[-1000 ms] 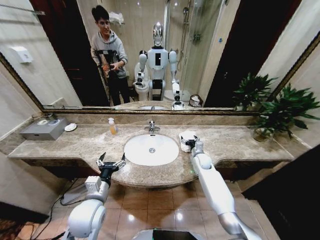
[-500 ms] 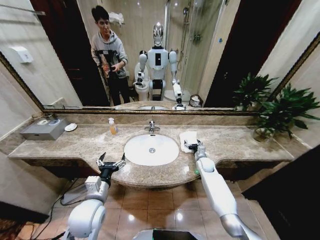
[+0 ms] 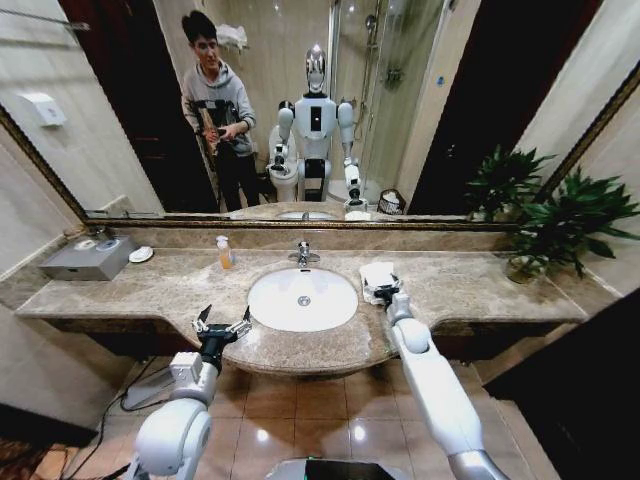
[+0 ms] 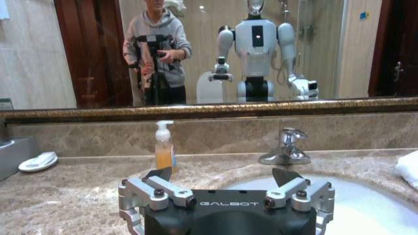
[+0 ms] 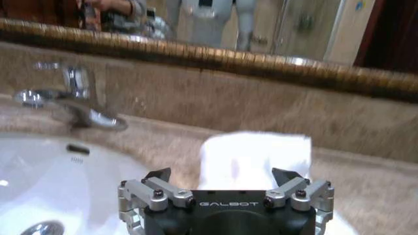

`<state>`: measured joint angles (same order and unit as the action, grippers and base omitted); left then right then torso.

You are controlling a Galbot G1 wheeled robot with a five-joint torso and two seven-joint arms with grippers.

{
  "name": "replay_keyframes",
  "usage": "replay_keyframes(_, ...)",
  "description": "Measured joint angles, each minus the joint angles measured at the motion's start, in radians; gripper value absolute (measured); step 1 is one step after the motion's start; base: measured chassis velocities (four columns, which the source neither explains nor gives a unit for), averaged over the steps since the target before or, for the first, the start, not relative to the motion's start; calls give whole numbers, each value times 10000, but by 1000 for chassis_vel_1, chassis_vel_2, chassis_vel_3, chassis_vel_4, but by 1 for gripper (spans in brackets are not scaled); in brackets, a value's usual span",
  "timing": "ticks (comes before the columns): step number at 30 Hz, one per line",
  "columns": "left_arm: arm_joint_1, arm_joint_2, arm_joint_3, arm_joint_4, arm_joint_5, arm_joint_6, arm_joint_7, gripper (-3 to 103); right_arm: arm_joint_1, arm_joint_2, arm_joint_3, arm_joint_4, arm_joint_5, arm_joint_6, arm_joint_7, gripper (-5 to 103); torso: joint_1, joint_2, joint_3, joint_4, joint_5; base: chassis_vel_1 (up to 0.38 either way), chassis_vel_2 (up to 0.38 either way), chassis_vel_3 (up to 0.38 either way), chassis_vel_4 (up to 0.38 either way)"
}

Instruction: Pick up the towel from the sink counter and wipe the mirror surface.

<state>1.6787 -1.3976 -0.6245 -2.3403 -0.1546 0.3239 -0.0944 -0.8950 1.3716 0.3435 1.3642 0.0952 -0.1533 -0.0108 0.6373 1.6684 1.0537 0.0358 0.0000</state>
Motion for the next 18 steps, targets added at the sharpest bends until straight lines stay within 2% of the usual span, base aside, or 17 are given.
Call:
replay_keyframes(5, 0, -1, 0, 0, 0, 0, 0, 100, 577, 34, 27, -761, 435, -272, 82, 100, 0, 0, 0, 2, -1, 0, 0, 0, 0)
replay_keyframes(12, 0, -1, 0, 0, 0, 0, 0, 100, 914, -200, 98, -937, 1237, -817, 215, 100, 1, 0, 0, 0, -1, 0, 0, 0, 0)
replay_keyframes(18, 0, -1, 0, 0, 0, 0, 0, 100, 854, -370, 107, -957, 1401, -985, 207, 100, 1, 0, 0, 0, -1, 0, 0, 0, 0)
